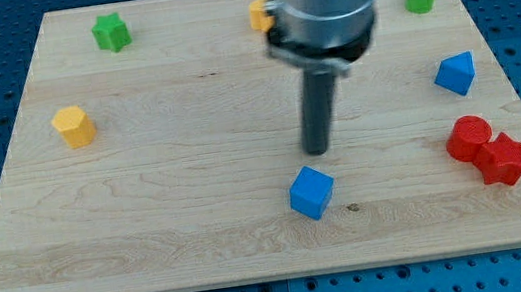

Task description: Push the blue cube to the upwards

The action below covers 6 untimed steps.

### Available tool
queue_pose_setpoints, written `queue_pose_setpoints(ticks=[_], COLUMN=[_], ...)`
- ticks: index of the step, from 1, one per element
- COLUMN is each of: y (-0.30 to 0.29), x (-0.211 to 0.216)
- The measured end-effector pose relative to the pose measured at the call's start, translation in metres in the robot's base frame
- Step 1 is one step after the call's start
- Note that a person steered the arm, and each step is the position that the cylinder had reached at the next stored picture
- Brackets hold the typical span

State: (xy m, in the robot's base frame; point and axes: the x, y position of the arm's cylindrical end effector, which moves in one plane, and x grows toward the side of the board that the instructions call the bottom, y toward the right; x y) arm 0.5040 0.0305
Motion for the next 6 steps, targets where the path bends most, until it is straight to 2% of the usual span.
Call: queue_pose_setpoints(ticks=[1,2,3,5,6], y=[-0.026,-0.011,0.023,0.078,0.073], x=[0.047,0.086,0.089,-0.014,-0.016])
